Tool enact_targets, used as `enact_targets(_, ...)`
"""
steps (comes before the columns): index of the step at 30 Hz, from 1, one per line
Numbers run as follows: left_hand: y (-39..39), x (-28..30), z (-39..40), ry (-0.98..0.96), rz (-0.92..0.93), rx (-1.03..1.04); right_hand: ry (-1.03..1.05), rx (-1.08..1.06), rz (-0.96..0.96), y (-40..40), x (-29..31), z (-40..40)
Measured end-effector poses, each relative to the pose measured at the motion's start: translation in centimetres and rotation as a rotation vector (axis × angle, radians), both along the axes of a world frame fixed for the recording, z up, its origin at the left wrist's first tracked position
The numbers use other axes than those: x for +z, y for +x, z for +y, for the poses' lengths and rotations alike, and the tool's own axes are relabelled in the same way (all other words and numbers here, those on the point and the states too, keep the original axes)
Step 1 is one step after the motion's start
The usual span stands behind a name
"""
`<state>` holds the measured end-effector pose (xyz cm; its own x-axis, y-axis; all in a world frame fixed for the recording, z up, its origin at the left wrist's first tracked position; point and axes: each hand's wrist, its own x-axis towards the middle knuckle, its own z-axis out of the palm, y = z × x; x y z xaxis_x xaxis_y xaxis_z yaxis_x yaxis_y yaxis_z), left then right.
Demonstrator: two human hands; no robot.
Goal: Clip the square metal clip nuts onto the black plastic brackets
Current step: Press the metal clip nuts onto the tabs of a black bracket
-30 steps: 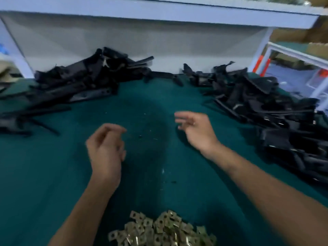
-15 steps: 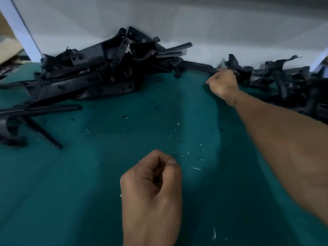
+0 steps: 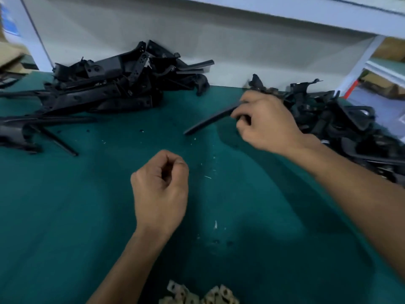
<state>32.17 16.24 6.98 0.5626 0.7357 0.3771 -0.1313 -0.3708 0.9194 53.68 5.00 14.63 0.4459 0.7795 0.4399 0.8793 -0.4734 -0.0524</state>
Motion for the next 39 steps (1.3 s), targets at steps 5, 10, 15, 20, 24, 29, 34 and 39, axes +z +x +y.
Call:
enact_targets(5, -1.2, 1.0, -2.3, 0.644, 0.097, 0.08, -0.072, 0.204, 0.353, -7.7, 1.6, -2.4)
enact_targets(10, -2.7, 1.9, -3.9, 0.941, 0.333, 0.142, 0.027, 0.251, 0.571, -13.1, 0.7, -2.1)
enact_targets(15, -3.8, 1.5, -2.8, 0.894, 0.485, 0.062, 0.461, 0.157, 1.193, -14.7, -3.3, -1.5)
enact_targets(20, -3.7, 1.2, -0.7, 0.674, 0.554, 0.148, 0.934, 0.15, 1.578, -13.8, -7.1, -4.2)
enact_targets(24, -3.5, 2.3, 1.7, 0.308, 0.488, -0.112, 0.289, 0.355, 1.343, -13.7, -7.5, -6.1)
enact_targets(29, -4.3, 3.1, 3.4, -0.44, 0.294, -0.64, 0.009, 0.447, 1.192, -15.3, -6.8, -5.3)
enact_targets(34, -4.4, 2.1, 3.6, -0.643, 0.177, -0.69, -0.081, 0.469, 1.082, -17.7, -7.1, -4.4)
enact_targets(39, -4.1, 1.6, 3.3, -0.634, 0.152, -0.813, -0.148, 0.42, 0.902, -18.7, -7.1, -3.8)
